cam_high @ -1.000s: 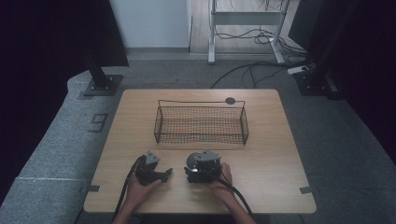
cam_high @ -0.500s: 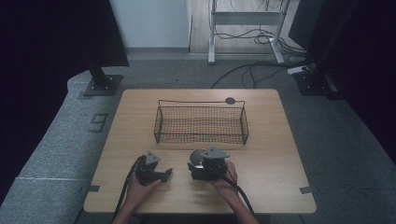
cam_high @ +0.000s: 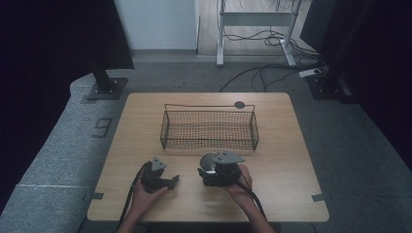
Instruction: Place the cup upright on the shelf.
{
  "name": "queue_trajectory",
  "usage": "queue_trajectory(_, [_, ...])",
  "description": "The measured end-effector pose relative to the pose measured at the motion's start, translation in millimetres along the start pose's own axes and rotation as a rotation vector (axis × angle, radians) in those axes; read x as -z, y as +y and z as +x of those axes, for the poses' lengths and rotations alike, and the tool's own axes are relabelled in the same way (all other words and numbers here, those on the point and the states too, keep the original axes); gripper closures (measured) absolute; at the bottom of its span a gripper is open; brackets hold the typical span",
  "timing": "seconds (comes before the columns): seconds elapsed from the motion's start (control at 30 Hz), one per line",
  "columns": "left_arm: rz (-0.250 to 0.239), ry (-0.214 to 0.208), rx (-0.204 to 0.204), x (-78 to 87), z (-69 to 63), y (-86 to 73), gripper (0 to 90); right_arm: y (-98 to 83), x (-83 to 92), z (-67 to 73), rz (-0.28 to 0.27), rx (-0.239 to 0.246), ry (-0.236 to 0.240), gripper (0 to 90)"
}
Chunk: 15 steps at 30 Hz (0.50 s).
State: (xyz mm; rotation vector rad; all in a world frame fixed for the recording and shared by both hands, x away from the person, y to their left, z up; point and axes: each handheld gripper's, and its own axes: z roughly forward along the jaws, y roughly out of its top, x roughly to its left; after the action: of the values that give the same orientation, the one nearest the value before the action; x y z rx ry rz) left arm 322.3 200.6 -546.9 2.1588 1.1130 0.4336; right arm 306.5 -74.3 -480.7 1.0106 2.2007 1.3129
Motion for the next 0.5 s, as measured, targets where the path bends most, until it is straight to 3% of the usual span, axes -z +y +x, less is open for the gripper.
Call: queue_trajectory(0.5, [0.001,0.0,-0.001,0.1,0.0,0.0,15.7,5.2,13.6,-16.1,-0.031,-0.013,-0.016,13.7])
